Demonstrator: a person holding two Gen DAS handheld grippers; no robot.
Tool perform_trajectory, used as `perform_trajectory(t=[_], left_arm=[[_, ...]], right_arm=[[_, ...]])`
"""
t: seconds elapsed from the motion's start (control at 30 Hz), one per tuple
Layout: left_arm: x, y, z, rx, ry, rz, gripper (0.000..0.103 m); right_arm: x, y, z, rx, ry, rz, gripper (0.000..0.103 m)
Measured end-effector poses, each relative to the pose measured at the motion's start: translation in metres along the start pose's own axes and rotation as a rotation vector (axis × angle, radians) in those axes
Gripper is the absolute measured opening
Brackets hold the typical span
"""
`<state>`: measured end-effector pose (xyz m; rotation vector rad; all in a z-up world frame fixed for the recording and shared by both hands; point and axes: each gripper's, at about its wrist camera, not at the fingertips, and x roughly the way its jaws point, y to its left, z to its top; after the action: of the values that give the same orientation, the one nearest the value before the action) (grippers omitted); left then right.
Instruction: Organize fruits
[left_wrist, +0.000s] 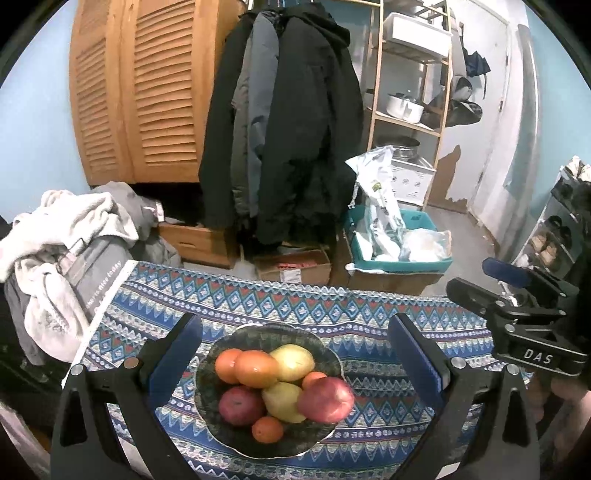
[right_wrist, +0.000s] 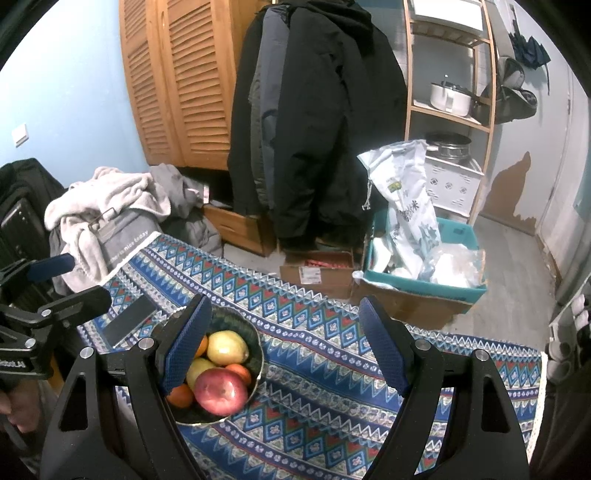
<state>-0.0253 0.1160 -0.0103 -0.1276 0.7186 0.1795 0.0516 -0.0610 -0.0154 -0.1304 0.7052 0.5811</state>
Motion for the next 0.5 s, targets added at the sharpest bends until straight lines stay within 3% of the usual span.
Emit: perform_trajectory(t=[0.5], left_arm=[[-0.0004,0.0013,0.0014,-0.004,0.012,0.025,0.102]], right_arm=[[0.0001,-0.0024,-0.001,-0.004,0.002,0.0,0.081]])
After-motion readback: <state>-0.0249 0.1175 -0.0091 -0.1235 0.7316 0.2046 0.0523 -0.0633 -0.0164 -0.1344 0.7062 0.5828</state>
